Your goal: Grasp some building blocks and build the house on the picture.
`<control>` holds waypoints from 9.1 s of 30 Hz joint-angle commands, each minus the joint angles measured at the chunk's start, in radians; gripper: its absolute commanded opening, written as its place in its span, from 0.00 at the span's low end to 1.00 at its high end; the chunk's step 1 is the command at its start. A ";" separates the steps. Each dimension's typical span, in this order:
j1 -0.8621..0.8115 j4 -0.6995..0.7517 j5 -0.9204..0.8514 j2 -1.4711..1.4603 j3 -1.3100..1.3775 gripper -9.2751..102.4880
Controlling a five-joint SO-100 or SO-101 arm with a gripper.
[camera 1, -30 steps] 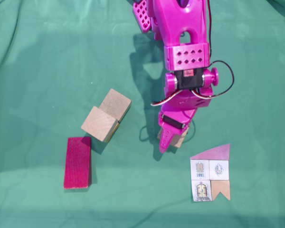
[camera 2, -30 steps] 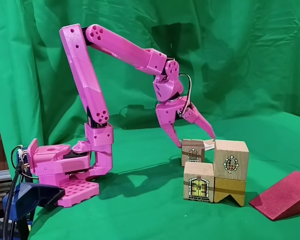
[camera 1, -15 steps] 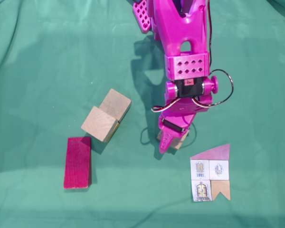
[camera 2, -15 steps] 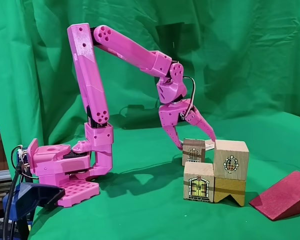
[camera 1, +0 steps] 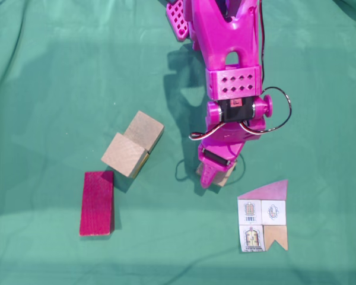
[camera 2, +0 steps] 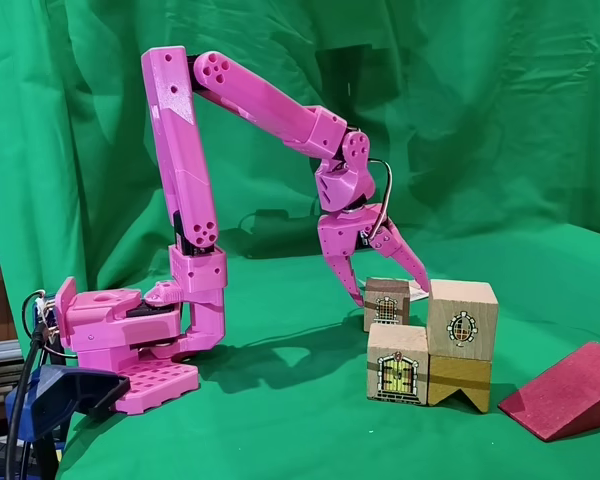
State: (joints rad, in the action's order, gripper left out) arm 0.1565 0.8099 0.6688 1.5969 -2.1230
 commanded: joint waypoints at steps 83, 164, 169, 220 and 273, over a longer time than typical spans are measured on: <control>-0.014 -0.041 0.002 0.106 0.017 0.17; -0.370 0.497 -0.331 0.767 -0.170 0.18; -0.416 0.497 -0.390 0.802 -0.207 0.17; -0.541 0.399 -0.468 0.787 -0.206 0.18; -0.551 0.308 -0.466 0.675 -0.189 0.18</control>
State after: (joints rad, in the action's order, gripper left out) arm -0.3820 1.1321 0.2071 2.2657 -2.3332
